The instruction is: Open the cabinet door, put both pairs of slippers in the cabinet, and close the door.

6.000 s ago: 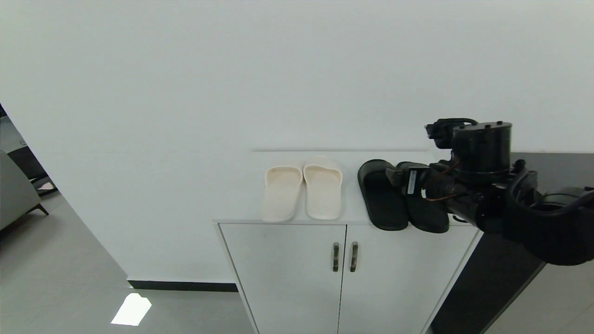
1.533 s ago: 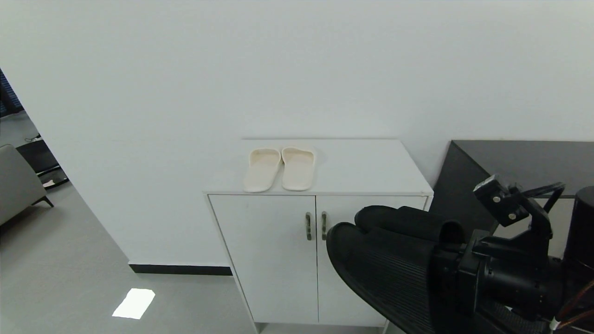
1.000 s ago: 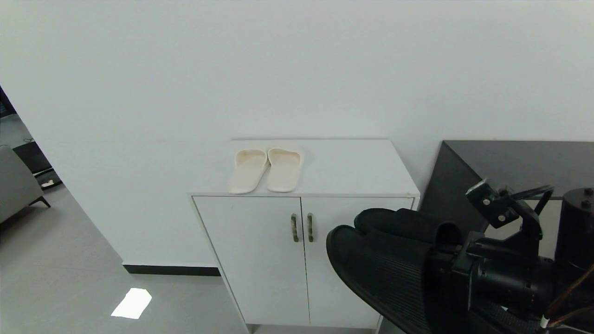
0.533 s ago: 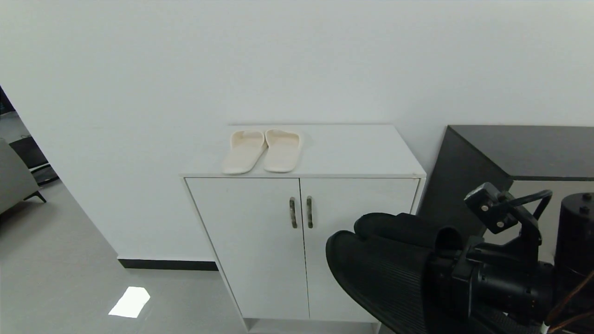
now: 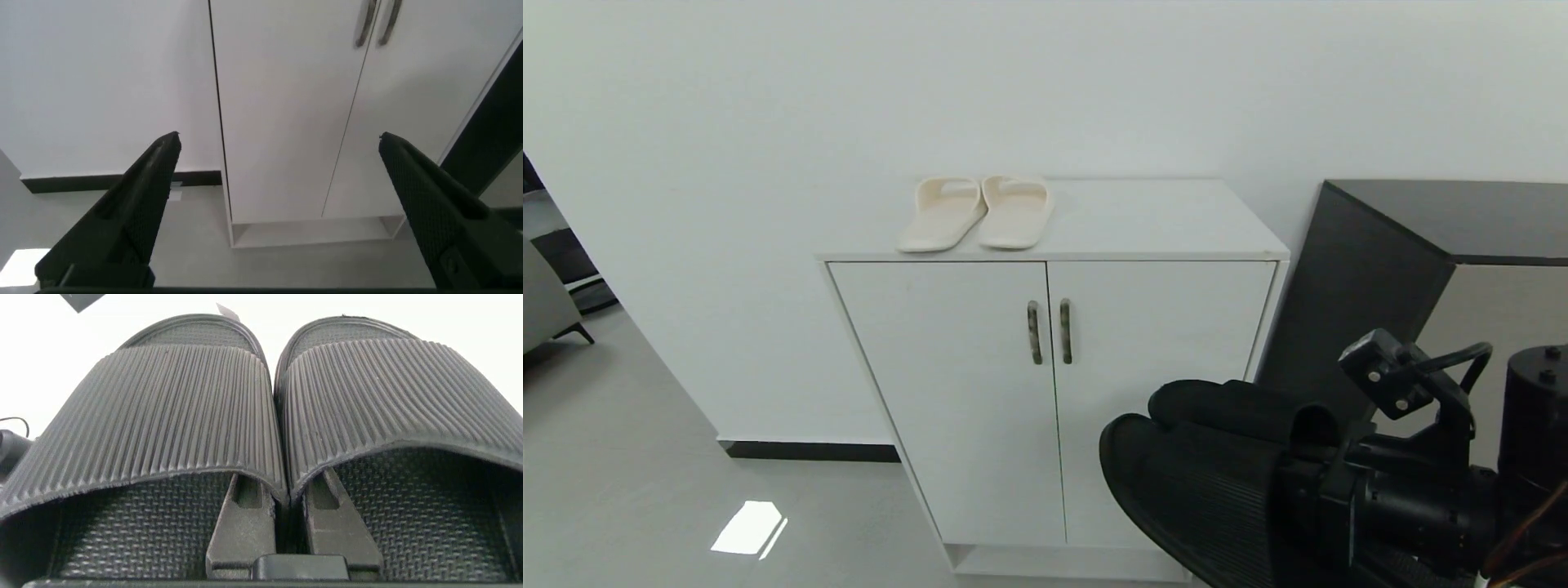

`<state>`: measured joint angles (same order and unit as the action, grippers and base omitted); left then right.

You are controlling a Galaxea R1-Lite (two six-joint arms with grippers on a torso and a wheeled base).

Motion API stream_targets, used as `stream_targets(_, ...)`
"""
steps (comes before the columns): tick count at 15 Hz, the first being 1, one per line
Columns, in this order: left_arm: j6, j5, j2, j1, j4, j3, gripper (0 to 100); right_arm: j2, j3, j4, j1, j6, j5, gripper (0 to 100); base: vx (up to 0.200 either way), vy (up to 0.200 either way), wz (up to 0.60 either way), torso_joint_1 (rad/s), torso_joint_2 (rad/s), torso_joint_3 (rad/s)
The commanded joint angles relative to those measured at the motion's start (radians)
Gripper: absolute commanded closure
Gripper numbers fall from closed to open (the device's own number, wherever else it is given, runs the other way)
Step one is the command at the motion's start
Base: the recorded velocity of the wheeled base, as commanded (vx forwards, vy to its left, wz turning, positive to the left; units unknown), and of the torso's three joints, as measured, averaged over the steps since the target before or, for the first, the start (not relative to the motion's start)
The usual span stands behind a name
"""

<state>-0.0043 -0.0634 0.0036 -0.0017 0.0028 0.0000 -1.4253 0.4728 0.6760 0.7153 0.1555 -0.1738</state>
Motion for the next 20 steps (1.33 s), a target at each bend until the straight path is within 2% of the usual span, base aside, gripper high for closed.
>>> stream_targets(1, 0.0, 0.001, -0.001, 0.0, 0.0, 0.0, 0, -0.023, -0.005, 0.002, 0.001, -0.001, -0.003, 100, 0.0, 0.0, 0.0, -0.212, 0.49, 0.295)
stream_targets(7, 0.006, -0.004, 0.006, 0.0, 0.0, 0.0, 0, -0.033, -0.025, 0.05, -0.002, -0.002, -0.001, 100, 0.0, 0.0, 0.0, -0.19, 0.48, 0.286)
stream_targets(11, 0.061, -0.004, 0.013, -0.001, -0.001, -0.005, 0, -0.026, -0.033, 0.05, -0.002, -0.005, -0.001, 100, 0.0, 0.0, 0.0, -0.162, 0.46, 0.295)
stream_targets(12, 0.11, -0.004, 0.047, -0.004, -0.001, -0.008, 0, -0.023, -0.033, 0.05, -0.002, -0.007, -0.001, 100, 0.0, 0.0, 0.0, -0.139, 0.46, 0.315)
stream_targets(13, 0.11, -0.007, 0.114, -0.006, -0.01, -0.067, 0, -0.021, -0.033, 0.05, -0.002, -0.007, -0.003, 100, 0.0, 0.0, 0.0, -0.119, 0.45, 0.32)
stream_targets(14, 0.046, -0.021, 0.217, -0.015, -0.026, -0.179, 0, -0.02, -0.033, 0.05, -0.002, -0.007, -0.003, 100, 0.0, 0.0, 0.0, -0.09, 0.28, 0.188)
stream_targets(15, 0.006, -0.075, 0.322, -0.029, -0.033, -0.27, 0, -0.02, -0.031, 0.051, -0.002, -0.008, -0.003, 100, 0.0, 0.0, 0.0, -0.046, 0.16, 0.119)
stream_targets(17, 0.0, -0.213, 0.553, -0.041, -0.087, -0.416, 0, -0.02, -0.037, 0.056, 0.0, -0.008, -0.003, 100, 0.0, 0.0, 0.0, -0.017, 0.06, 0.054)
stream_targets(20, 0.0, -0.349, 0.851, -0.05, -0.287, -0.551, 0, -0.02, -0.037, 0.057, 0.0, -0.008, -0.009, 100, 0.0, 0.0, 0.0, 0.0, 0.0, 0.0)
